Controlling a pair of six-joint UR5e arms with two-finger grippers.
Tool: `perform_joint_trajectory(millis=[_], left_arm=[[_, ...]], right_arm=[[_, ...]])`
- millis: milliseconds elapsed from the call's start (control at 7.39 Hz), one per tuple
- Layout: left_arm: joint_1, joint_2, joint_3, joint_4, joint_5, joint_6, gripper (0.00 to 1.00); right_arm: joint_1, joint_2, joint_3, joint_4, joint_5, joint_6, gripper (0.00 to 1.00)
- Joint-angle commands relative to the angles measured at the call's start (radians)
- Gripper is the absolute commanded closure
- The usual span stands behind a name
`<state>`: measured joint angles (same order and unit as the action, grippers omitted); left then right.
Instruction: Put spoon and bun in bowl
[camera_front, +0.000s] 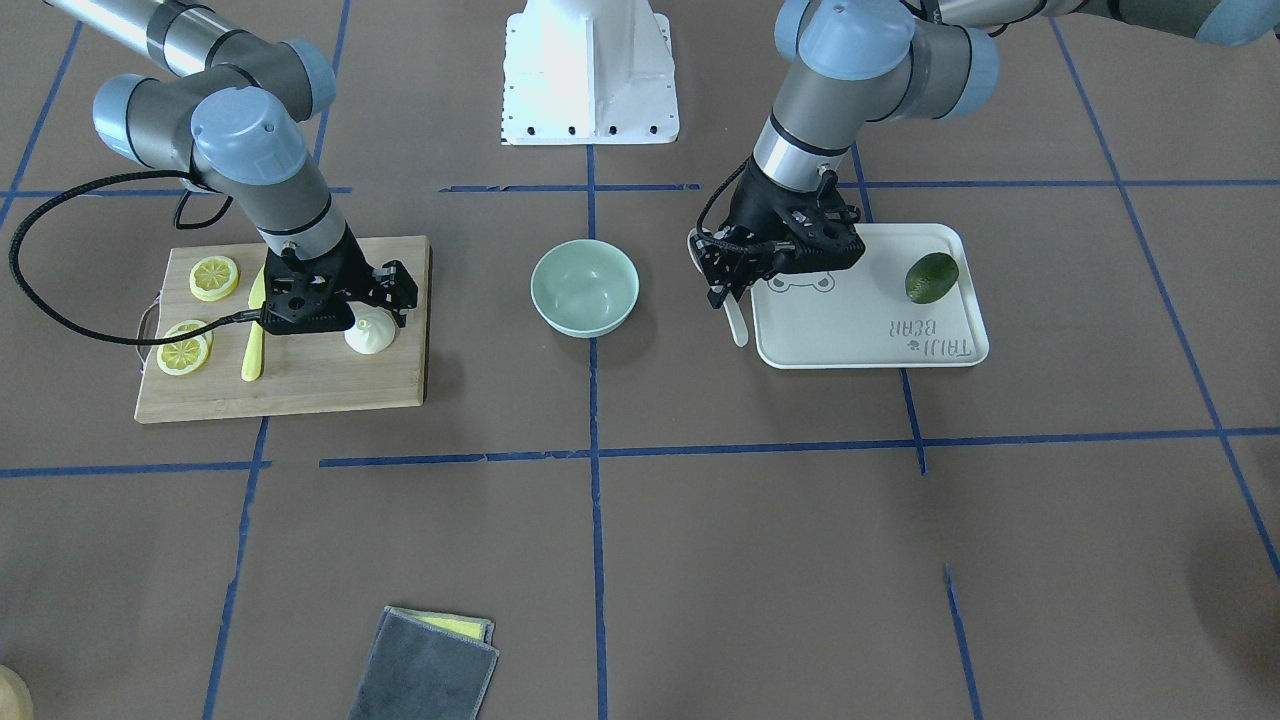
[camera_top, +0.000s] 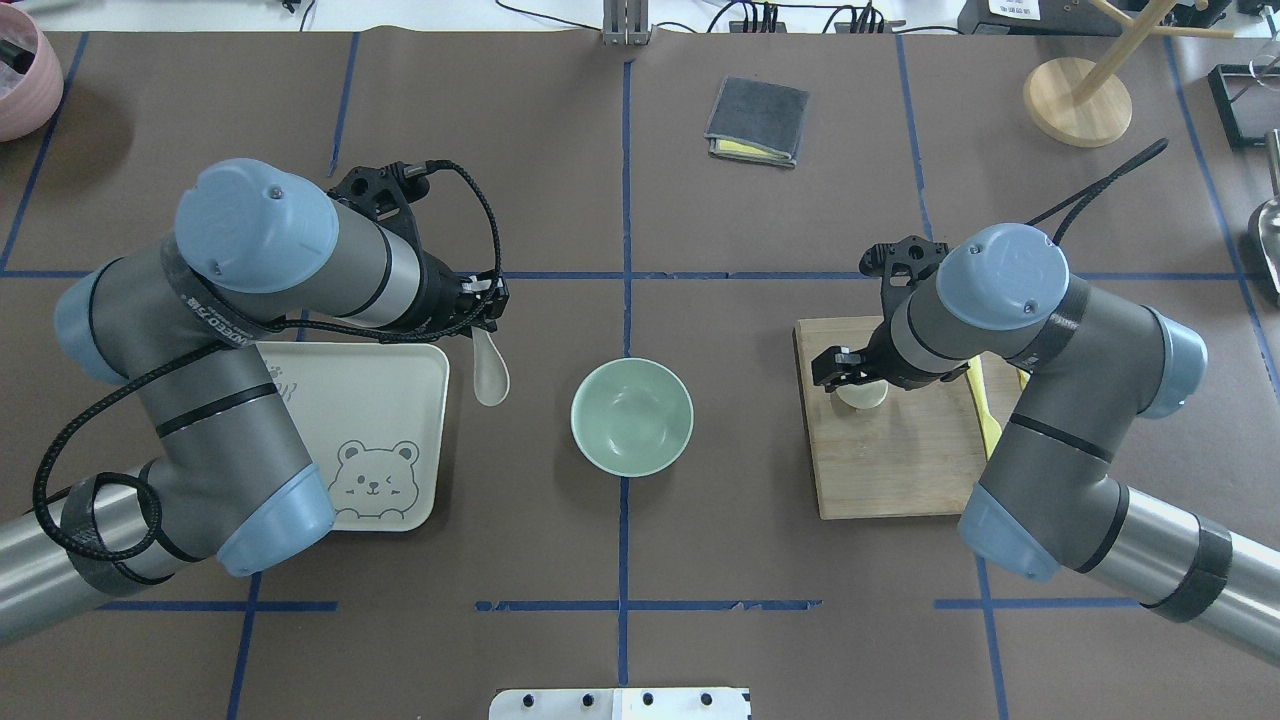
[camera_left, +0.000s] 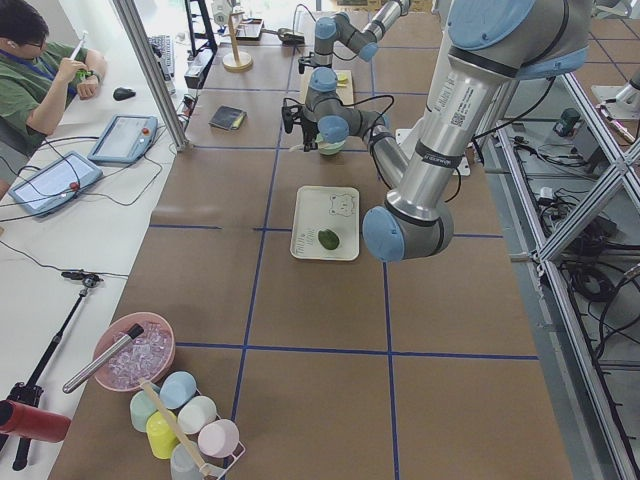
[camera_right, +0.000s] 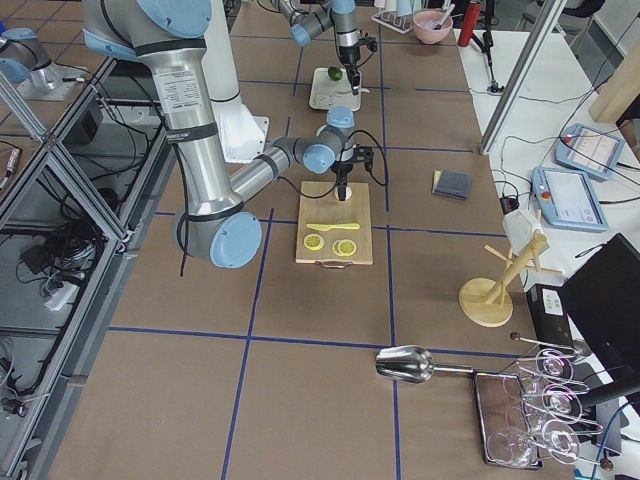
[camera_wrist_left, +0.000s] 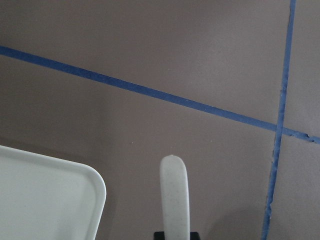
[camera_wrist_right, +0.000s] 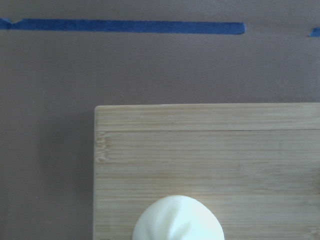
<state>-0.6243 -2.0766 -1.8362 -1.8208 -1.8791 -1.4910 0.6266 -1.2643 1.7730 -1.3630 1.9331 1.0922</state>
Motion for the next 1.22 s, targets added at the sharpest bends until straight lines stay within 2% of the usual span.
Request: perform_joint_trajectory(millis=[0, 135, 271, 406, 677, 812, 1083], left_arm=[[0.000, 0.000, 0.000, 0.000, 0.000, 0.000, 1.00], [0.002, -0.005, 0.008, -0.006, 0.000, -0.003, 1.00], [0.005, -0.034, 0.071, -0.070, 0.002, -0.071, 1.00], [0.006, -0.069, 0.134, -0.133, 0.002, -0.136, 1.00], [0.014, -0.115, 0.169, -0.146, 0.003, -0.207, 1.00], [0.024, -0.167, 0.226, -0.147, 0.008, -0.218, 1.00], [0.072, -0.192, 0.279, -0.231, 0.011, -0.259, 1.00]], right_arm=[[-0.001, 0.006, -0.010, -0.001, 0.001, 0.000, 0.25], [0.001, 0.006, -0.009, -0.002, 0.003, 0.000, 0.41], [0.002, 0.005, -0.006, -0.002, 0.003, -0.001, 0.53], [0.004, 0.005, -0.004, -0.002, 0.003, -0.002, 0.60], [0.007, 0.003, 0.008, -0.002, 0.007, -0.002, 0.64], [0.018, 0.003, 0.022, -0.005, 0.010, -0.002, 0.64], [0.059, 0.006, 0.046, -0.037, 0.043, -0.003, 0.64]])
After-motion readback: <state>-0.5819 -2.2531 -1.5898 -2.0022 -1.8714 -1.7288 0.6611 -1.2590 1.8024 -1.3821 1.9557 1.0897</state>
